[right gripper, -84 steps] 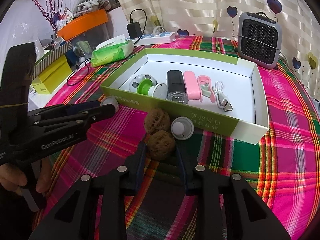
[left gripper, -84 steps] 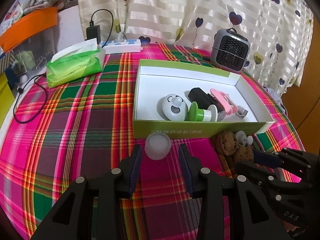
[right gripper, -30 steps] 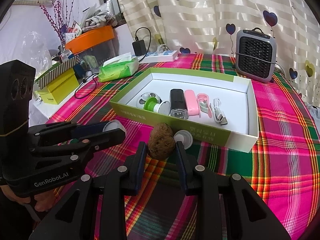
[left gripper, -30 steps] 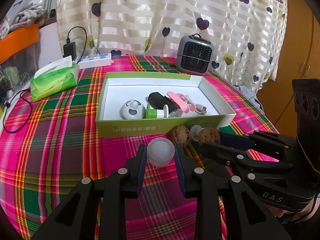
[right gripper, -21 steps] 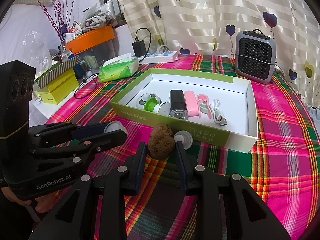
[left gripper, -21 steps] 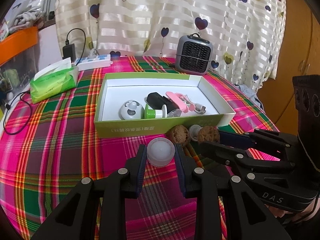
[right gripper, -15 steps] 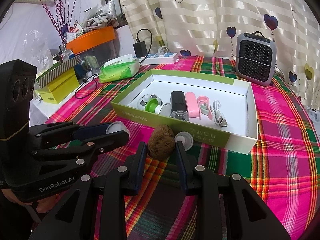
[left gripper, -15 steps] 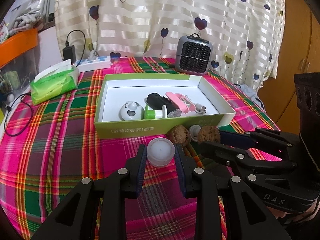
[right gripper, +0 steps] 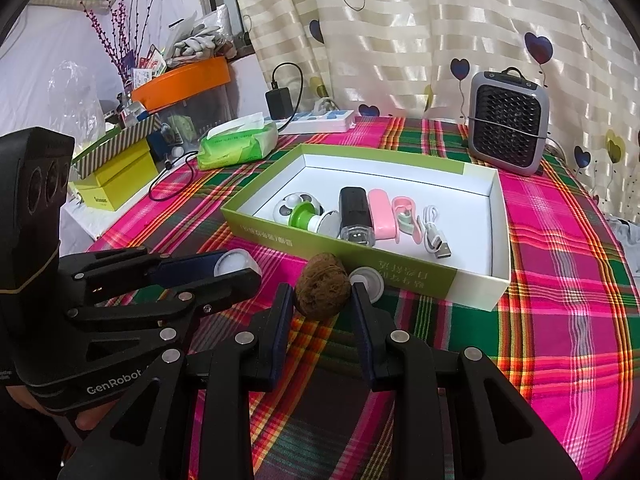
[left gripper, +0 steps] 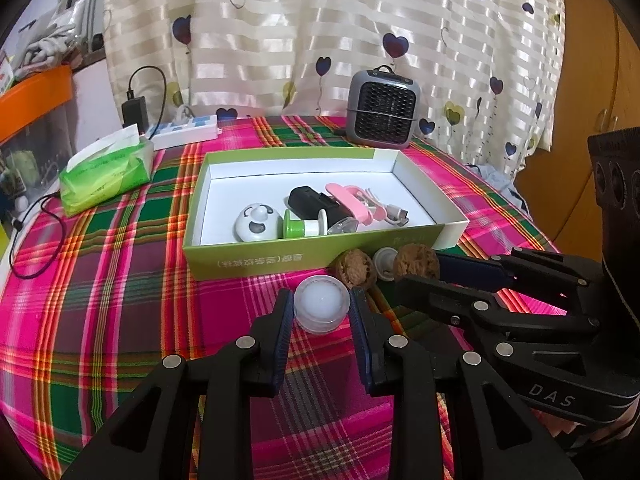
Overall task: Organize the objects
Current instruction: 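Carry the cup into the box with the left gripper while the right gripper lowers the walnut inside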
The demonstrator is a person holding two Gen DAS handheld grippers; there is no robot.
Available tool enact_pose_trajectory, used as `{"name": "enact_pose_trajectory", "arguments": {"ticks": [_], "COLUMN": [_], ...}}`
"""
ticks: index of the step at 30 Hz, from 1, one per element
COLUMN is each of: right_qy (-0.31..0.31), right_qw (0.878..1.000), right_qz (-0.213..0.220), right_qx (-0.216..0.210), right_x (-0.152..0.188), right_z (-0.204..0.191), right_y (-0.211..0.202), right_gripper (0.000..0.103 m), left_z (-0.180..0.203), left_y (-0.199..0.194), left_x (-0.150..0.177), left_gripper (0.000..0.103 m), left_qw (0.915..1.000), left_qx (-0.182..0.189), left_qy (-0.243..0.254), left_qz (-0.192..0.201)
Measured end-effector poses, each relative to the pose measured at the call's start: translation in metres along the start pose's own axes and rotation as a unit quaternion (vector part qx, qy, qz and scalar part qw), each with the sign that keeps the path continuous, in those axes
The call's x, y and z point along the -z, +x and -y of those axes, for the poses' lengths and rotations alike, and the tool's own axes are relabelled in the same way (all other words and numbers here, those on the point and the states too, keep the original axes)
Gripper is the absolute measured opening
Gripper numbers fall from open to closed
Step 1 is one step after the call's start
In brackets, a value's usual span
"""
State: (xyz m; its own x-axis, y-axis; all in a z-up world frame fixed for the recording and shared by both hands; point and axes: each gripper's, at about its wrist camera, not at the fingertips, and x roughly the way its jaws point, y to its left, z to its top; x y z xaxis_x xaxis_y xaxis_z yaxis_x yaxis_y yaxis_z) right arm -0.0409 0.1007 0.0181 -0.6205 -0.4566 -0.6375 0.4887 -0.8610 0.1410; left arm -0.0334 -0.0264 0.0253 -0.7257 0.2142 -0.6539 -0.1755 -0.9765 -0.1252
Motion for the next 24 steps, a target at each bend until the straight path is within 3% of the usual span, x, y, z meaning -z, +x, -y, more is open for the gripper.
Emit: {"name": "enact_pose_trajectory", "arguments": {"ticks": [24], "right_qy": [-0.009], "right_qw": [1.000], "right_qz": [-0.001], "right_qx": [0.007], "right_x": [-0.008], "right_z": [-0.004], "right_y": [-0.008], "right_gripper": [0.030], "left_z": [0.005], "left_y": [-0.010], "left_x": [-0.011], "left_gripper": [0.026], "left_qw": [0.9997], "left_qx": [-0.018], "left_qy": [0.011], "left_qz": [0.008]}}
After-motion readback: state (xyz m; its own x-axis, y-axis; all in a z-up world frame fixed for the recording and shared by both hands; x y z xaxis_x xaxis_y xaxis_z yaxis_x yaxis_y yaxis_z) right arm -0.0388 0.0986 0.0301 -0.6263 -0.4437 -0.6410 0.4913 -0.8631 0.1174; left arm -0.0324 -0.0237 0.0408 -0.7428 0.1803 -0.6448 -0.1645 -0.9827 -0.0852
